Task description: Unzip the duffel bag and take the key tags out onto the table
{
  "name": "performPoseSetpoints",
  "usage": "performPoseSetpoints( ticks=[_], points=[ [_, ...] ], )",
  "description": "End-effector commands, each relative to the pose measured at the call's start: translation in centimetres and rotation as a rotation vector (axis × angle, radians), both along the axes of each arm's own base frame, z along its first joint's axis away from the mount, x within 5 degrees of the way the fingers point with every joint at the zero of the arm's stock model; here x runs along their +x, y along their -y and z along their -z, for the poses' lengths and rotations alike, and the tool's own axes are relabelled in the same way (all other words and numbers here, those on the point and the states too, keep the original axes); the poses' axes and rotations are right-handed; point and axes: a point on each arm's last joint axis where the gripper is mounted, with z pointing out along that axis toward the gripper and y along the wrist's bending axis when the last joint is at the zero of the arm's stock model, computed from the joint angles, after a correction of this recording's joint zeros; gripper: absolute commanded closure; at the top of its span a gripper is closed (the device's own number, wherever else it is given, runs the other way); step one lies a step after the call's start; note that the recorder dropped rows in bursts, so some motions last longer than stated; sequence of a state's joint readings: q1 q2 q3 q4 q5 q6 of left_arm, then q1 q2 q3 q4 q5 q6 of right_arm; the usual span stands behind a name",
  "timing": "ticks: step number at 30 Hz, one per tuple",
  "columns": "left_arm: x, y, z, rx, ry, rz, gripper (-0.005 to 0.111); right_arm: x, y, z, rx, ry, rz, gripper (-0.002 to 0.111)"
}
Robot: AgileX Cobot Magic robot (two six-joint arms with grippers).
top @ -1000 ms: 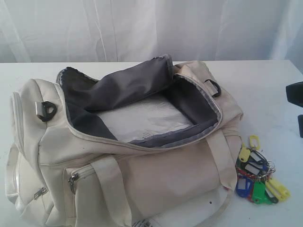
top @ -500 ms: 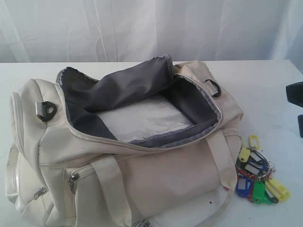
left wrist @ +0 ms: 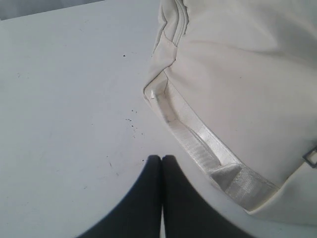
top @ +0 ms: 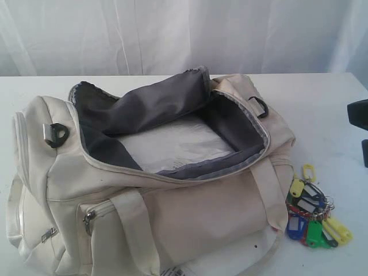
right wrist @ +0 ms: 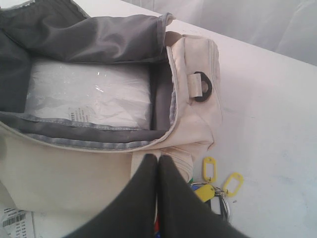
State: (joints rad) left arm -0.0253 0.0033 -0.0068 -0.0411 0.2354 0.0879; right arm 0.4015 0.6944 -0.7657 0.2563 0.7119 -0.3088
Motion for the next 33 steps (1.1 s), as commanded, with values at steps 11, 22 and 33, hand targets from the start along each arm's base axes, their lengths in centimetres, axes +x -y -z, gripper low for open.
performPoseSetpoints(
  ticks=[11,22,33],
  points=[
    [0.0,0.0,0.2,-0.018,0.0,-0.002,0.107,-0.4,0.0,-0.2,0.008,0.017,-0.012,0.108],
    [0.0,0.1,0.2,-0.018,0.0,0.0,0.107,-6.4,3.4,-2.9,0.106,0.29,0.124,0.108],
    [0.0,0.1,0.2,-0.018,0.0,0.0,0.107,-11.2,4.9,-3.3,0.143,0.489,0.235,0.108]
  ],
)
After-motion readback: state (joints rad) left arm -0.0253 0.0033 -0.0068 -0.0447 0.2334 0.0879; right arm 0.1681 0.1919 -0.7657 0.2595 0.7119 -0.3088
